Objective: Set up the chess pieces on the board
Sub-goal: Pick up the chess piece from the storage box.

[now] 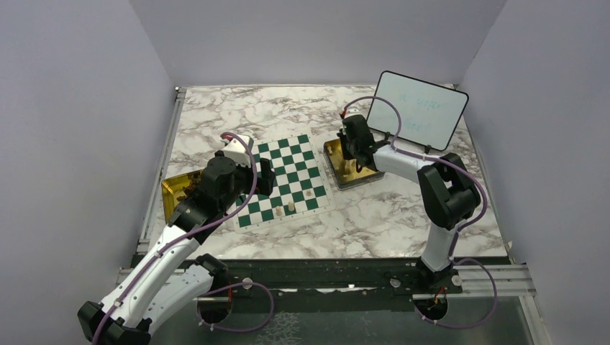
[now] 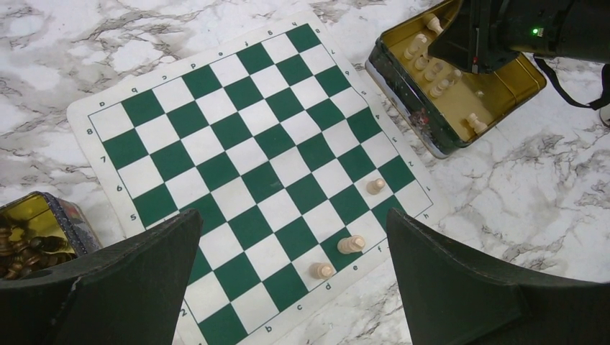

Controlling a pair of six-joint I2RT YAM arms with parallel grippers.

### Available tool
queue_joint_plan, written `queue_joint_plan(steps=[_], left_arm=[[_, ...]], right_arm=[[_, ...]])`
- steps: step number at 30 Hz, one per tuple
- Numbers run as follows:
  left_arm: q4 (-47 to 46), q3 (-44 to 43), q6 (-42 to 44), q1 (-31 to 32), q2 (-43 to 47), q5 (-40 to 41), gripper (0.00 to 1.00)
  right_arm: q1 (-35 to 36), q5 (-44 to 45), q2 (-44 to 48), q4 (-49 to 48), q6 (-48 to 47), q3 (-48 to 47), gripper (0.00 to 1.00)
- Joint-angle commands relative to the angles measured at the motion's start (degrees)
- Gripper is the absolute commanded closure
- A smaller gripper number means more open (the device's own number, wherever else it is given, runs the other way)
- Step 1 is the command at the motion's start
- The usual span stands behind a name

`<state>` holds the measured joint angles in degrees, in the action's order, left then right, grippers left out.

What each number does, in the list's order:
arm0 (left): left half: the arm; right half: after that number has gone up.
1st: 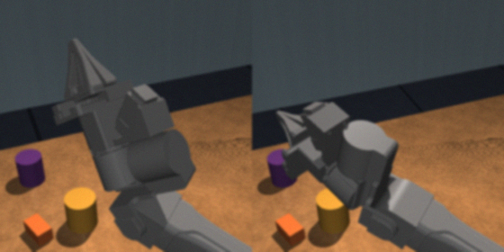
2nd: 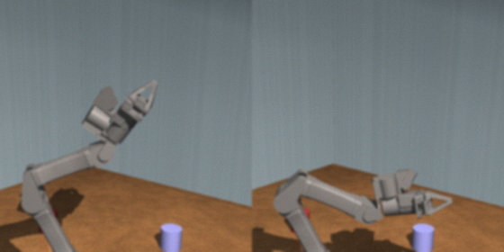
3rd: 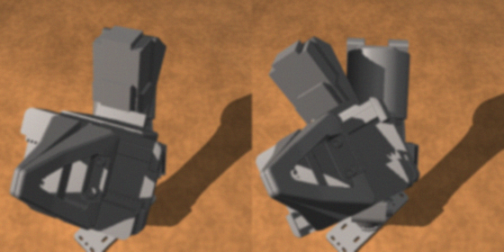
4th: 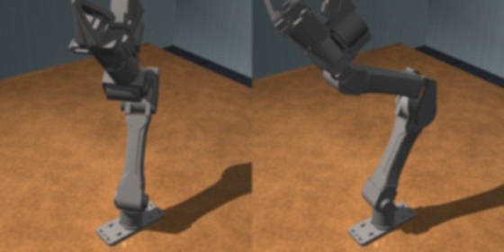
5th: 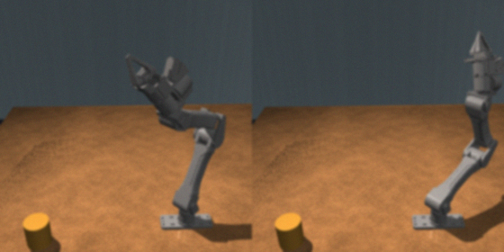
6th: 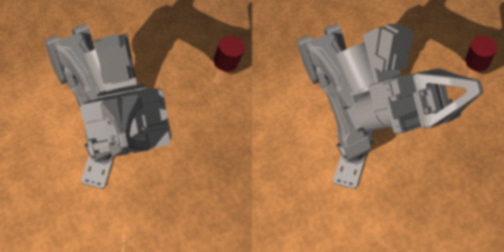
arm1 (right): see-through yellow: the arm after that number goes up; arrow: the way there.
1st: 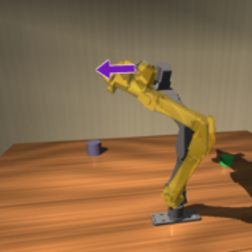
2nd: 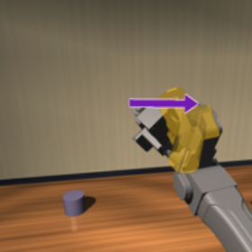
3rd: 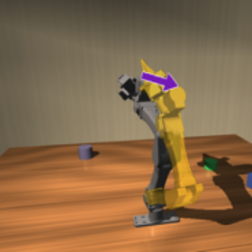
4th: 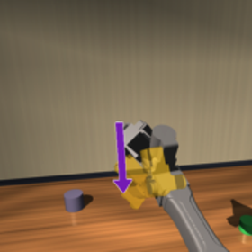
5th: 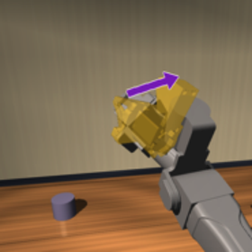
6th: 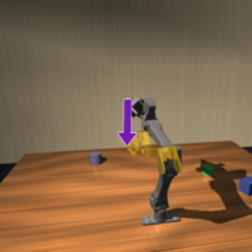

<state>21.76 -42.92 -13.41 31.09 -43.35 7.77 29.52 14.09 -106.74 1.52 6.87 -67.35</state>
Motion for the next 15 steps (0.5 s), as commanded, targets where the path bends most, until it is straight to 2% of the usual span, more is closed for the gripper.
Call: queue_joint_plan(steps=[1,15], left_arm=[[-0.23,0.37,0.22,-0.24,0.93,1.54,0.01],[-0.23,0.38,0.07,-0.24,0.95,2.25,0.01]], right_arm=[[-0.30,0.63,1.13,1.35,-0.90,-1.04,0.88],[-0.33,-1.83,9.44,4.38,-0.75,0.68,0.91]])
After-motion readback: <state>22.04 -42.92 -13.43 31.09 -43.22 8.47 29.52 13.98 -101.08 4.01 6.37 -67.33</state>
